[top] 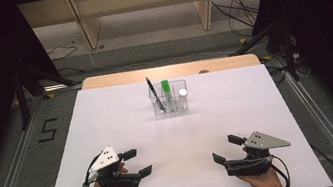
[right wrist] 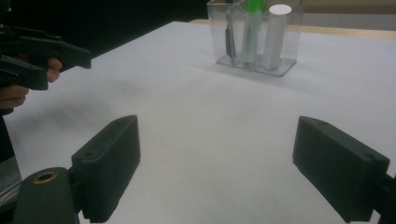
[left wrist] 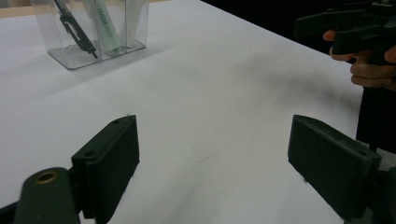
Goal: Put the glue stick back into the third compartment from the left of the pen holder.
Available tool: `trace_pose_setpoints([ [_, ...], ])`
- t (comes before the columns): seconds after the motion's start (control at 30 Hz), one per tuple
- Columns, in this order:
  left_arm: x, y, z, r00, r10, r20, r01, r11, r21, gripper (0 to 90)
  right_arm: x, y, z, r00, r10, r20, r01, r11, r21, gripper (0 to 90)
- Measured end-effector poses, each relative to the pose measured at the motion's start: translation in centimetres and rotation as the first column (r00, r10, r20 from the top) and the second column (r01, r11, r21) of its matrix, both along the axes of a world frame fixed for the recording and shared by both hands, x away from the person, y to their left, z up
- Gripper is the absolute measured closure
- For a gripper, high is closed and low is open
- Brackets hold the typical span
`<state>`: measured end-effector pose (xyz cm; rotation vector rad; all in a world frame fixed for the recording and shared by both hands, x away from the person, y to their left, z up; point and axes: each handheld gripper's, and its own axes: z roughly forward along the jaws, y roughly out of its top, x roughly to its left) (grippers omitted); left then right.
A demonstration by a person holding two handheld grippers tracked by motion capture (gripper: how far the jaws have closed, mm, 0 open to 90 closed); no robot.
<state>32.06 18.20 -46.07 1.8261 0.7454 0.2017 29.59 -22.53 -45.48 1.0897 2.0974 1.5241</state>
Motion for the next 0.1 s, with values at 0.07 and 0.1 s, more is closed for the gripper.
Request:
trace_pose_setpoints([
  [0.07, 0.00, 0.02, 0.01, 1.0000, -0.001, -0.001, 0.001, 1.0000, 0.001, 16.2, 0.01, 0.00, -0.01, 1.0000, -0.001, 0.000, 0.001, 1.000, -0.001, 15.9],
  [0.1, 0.01, 0.02, 0.01, 1.0000, -0.001, -0.001, 0.001, 1.0000, 0.001, 16.1, 0.01, 0.00, -0.02, 1.0000, -0.002, 0.000, 0.002, 1.000, 0.000, 15.8],
])
